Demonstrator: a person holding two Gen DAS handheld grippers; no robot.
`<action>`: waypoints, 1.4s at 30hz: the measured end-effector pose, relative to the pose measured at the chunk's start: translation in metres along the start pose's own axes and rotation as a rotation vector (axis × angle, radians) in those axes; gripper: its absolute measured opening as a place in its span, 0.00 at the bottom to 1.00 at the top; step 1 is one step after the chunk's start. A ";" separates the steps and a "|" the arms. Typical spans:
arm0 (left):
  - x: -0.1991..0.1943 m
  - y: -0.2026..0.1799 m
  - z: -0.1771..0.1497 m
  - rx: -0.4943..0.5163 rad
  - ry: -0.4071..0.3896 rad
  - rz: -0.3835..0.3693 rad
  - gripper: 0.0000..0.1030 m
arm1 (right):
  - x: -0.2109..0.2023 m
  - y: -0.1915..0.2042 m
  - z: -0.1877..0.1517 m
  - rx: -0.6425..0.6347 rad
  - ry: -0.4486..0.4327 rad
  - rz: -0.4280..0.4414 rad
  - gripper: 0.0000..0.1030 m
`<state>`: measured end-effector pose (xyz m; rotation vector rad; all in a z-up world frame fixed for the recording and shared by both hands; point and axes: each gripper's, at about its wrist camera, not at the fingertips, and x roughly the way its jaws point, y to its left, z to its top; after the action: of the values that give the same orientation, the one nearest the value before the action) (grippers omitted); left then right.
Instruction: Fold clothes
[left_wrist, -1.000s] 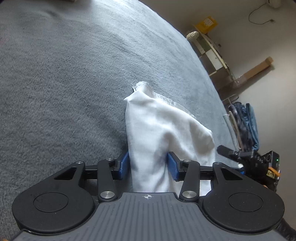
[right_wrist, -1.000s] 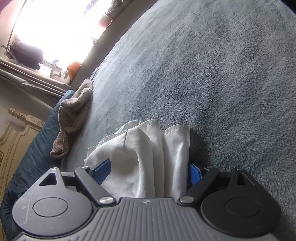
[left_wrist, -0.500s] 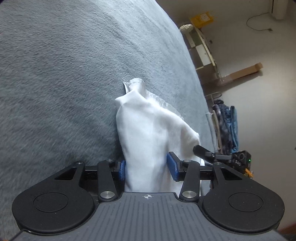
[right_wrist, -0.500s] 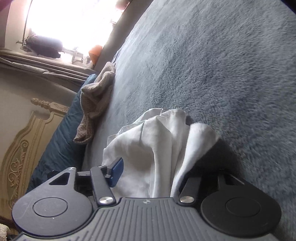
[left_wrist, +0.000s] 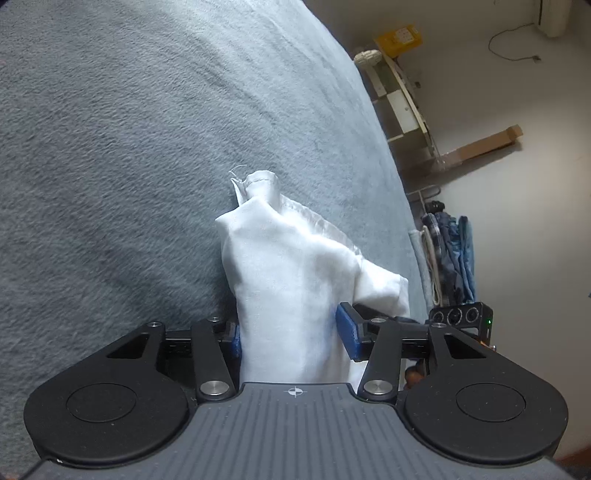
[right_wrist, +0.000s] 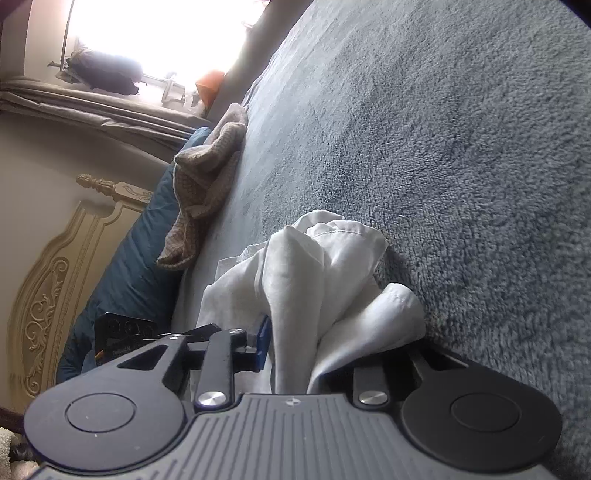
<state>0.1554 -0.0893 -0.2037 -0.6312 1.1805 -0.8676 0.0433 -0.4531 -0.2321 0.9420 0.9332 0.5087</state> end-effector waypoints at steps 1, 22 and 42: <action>0.000 -0.002 -0.001 0.007 -0.011 0.010 0.45 | 0.002 0.001 0.000 -0.004 -0.002 -0.002 0.18; -0.055 -0.083 -0.034 0.276 -0.168 0.018 0.15 | -0.045 0.079 -0.033 -0.198 -0.164 -0.090 0.06; -0.097 -0.241 -0.088 0.585 -0.201 -0.103 0.13 | -0.174 0.171 -0.085 -0.366 -0.479 -0.068 0.06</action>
<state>-0.0011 -0.1359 0.0168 -0.2896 0.6668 -1.1461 -0.1176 -0.4516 -0.0300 0.6526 0.4169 0.3556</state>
